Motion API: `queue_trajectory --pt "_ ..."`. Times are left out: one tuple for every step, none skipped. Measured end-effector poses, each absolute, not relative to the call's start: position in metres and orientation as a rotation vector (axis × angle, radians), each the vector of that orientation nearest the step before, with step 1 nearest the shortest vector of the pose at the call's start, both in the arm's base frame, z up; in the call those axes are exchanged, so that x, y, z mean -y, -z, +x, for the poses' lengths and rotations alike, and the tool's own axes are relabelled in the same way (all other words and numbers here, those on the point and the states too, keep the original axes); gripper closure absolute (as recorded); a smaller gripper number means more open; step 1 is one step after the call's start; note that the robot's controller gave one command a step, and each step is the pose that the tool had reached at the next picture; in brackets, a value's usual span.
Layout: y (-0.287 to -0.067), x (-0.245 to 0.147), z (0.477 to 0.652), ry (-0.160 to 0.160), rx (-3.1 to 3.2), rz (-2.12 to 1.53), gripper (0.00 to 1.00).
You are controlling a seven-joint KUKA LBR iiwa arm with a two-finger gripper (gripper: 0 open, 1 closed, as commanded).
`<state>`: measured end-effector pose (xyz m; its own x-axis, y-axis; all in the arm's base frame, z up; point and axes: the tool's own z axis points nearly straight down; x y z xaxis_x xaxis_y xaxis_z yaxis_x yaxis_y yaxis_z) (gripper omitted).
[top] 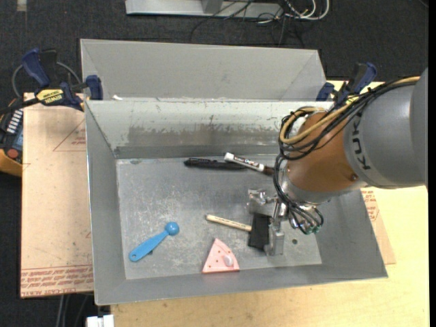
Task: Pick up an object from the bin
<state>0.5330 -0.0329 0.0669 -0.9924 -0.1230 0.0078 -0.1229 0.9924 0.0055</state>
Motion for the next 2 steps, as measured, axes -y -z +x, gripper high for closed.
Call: queue_trajectory --pt "-0.139 0.061 0.512 0.0 3.137 0.231 0.0" --pt "-0.067 0.032 0.534 0.01 3.128 0.195 0.0"
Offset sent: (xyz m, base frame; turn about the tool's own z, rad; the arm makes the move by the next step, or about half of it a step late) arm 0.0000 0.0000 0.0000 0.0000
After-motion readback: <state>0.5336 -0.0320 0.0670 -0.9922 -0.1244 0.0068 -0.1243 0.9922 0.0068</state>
